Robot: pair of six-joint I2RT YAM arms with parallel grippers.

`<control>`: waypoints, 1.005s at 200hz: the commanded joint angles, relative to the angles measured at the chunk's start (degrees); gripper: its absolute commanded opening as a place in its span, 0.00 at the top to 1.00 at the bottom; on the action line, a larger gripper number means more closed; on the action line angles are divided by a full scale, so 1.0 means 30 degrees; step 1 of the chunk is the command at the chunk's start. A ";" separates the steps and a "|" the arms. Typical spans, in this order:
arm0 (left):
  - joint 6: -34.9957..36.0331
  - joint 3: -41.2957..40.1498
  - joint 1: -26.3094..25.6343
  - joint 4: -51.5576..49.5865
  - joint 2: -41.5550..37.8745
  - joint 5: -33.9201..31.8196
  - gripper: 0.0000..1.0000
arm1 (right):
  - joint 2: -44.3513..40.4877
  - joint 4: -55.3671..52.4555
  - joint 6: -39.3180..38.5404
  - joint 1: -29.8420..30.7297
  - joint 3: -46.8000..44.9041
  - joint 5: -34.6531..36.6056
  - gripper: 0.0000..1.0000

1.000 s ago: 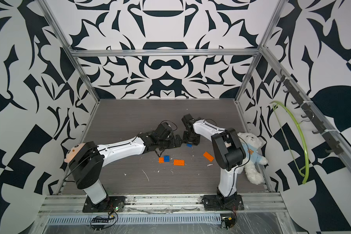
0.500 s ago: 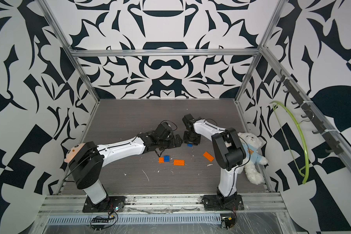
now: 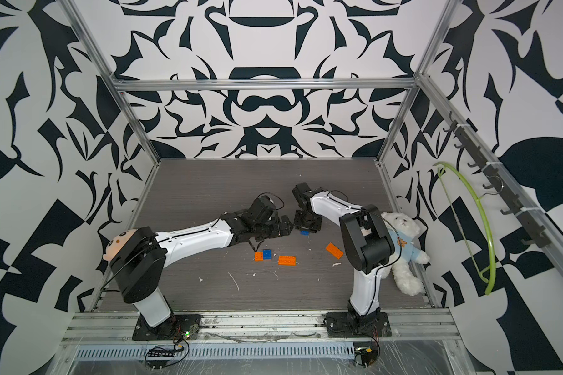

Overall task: Assemble the number 5 with lego
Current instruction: Pick up the lego brick from the center of the board.

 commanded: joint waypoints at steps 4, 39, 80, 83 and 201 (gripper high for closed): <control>0.0035 -0.0382 0.0077 0.0073 -0.0597 -0.0131 0.01 | -0.0661 -0.0210 0.0117 -0.0049 -0.0221 0.0261 0.62; -0.0010 -0.0595 0.0096 0.0074 -0.0864 -0.0212 0.01 | -0.1707 -0.0370 -0.0069 -0.0022 -0.0757 0.0232 0.63; -0.0182 -0.1364 0.0093 0.0088 -0.1853 -0.0646 0.01 | -0.3202 -0.0592 -0.0138 0.0698 -0.1701 0.0142 0.62; -0.0184 -0.1448 0.0090 0.0076 -0.1984 -0.0670 0.01 | -0.3311 -0.0640 -0.0108 0.0773 -0.1752 0.0142 0.62; -0.2391 -0.8120 0.0041 -0.1144 -0.9482 -0.3984 0.01 | -0.5486 -0.0906 0.3437 0.6392 -0.3413 0.1171 0.62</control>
